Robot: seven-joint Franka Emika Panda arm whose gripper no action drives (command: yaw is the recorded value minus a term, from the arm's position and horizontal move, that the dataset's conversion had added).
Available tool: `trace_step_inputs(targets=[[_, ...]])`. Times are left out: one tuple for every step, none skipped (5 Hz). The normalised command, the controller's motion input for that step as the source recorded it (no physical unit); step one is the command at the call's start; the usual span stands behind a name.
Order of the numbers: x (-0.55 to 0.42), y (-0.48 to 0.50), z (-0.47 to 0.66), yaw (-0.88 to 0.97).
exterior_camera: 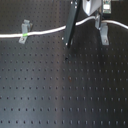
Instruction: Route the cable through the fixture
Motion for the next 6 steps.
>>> trace_step_inputs(targets=[[-0.372,0.192,-0.25,-0.32],[-0.301,0.138,-0.37,-0.35],[-0.163,0.146,-0.46,-0.4],[-0.04,0.051,-0.53,-0.48],[-0.038,0.006,-0.58,-0.46],[-0.004,0.005,-0.44,-0.44]])
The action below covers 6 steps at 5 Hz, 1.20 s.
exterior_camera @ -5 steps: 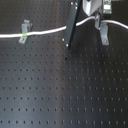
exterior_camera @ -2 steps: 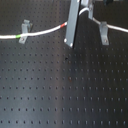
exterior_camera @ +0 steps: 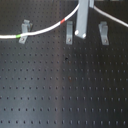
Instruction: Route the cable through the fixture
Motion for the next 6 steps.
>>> trace_step_inputs(targets=[[0.096,0.298,0.75,-0.03],[0.121,0.398,0.7,-0.11],[0.145,0.496,0.53,-0.14],[0.106,0.416,0.38,-0.06],[0.056,0.238,0.16,0.0],[0.028,0.131,0.42,-0.09]])
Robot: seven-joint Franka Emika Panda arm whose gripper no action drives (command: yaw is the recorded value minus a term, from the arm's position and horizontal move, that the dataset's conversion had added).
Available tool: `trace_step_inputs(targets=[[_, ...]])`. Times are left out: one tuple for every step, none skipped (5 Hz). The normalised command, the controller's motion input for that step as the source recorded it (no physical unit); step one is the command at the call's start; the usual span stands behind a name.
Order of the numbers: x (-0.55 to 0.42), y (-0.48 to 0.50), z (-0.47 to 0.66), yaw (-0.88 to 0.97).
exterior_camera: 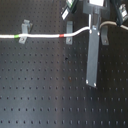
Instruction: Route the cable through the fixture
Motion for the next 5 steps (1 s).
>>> trace_step_inputs(targets=[[-0.003,0.013,0.75,-0.25],[0.025,0.133,0.75,-0.13],[0.038,0.24,0.73,0.0],[-0.23,0.041,0.6,0.4],[0.001,0.023,0.06,0.0]])
